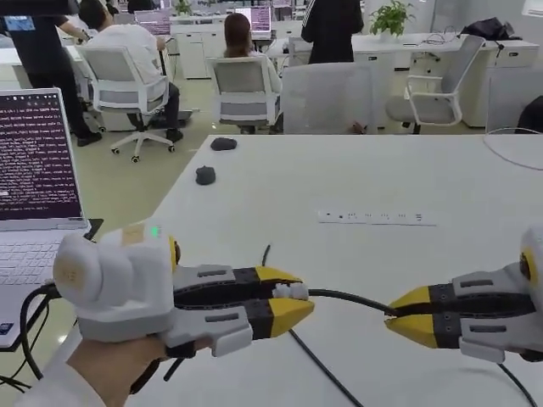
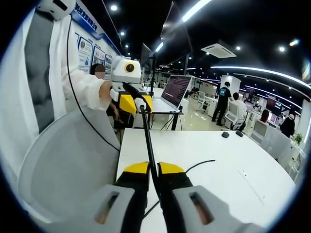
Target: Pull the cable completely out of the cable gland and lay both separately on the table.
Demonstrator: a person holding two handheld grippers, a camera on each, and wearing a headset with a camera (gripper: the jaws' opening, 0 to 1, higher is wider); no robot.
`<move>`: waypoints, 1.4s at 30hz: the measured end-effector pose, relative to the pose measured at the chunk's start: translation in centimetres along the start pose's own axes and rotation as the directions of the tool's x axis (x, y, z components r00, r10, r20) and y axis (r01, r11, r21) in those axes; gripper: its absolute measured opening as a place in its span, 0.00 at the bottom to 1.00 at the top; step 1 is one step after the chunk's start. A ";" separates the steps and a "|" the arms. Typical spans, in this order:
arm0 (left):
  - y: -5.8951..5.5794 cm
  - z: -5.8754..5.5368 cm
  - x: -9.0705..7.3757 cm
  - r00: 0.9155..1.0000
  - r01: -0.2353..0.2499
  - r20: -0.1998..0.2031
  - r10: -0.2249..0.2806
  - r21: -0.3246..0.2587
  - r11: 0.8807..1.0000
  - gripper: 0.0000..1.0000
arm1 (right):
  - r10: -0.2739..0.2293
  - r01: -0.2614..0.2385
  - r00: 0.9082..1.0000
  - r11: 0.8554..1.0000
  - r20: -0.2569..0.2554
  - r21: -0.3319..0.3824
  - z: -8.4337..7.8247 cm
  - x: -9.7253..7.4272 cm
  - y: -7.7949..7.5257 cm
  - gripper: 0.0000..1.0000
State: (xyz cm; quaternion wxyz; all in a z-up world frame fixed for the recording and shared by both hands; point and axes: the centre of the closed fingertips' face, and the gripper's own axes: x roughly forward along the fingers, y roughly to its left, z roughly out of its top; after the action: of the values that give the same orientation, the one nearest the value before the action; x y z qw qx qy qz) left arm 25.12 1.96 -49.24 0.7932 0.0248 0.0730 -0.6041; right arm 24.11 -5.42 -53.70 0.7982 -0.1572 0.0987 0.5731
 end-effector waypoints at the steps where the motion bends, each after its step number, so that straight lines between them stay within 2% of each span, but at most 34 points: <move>1: 0.0 0.0 0.0 1.000 0.006 0.001 -0.006 -0.001 1.000 0.17 | -0.003 0.003 1.000 1.000 -0.005 0.004 0.0 0.0 0.1 0.05; 8: -0.2 0.2 0.2 0.999 0.043 0.004 -0.043 0.002 0.999 0.17 | -0.033 0.034 0.999 0.999 -0.021 0.028 -0.3 0.2 0.1 0.06; 14: -0.7 0.2 -0.1 0.996 0.092 0.005 -0.092 0.010 0.996 0.17 | -0.055 0.057 0.998 0.998 -0.040 0.040 -0.3 0.5 0.5 0.06; 19: -1.0 0.1 -0.7 0.991 0.134 -0.002 -0.134 0.016 0.991 0.17 | -0.105 0.107 0.993 0.994 -0.053 0.037 0.1 0.9 0.4 0.10; 26: -0.9 -0.2 -1.5 0.984 0.178 -0.009 -0.178 0.019 0.984 0.17 | -0.132 0.132 0.990 0.991 -0.038 -0.016 3.2 2.4 1.6 0.19; 34: -1.5 -0.6 -2.3 0.969 0.245 -0.023 -0.244 0.026 0.969 0.17 | -0.105 0.104 0.994 0.992 -0.010 -0.068 6.7 5.3 3.2 0.19; 40: -1.8 -0.8 -3.4 0.962 0.274 -0.029 -0.273 0.030 0.961 0.17 | -0.063 0.062 0.998 0.995 -0.010 -0.083 7.8 7.6 4.3 0.18; 42: -1.7 -0.9 -4.0 0.961 0.277 -0.031 -0.276 0.031 0.960 0.17 | -0.057 0.055 0.998 0.995 -0.020 -0.089 7.9 8.3 4.6 0.14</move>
State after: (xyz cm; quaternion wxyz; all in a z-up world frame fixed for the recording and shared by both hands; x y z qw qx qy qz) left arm 22.38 5.46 -49.46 0.6994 0.0365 0.0756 -0.7098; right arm 22.29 6.13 -49.76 0.8051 -0.2013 0.0778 0.5524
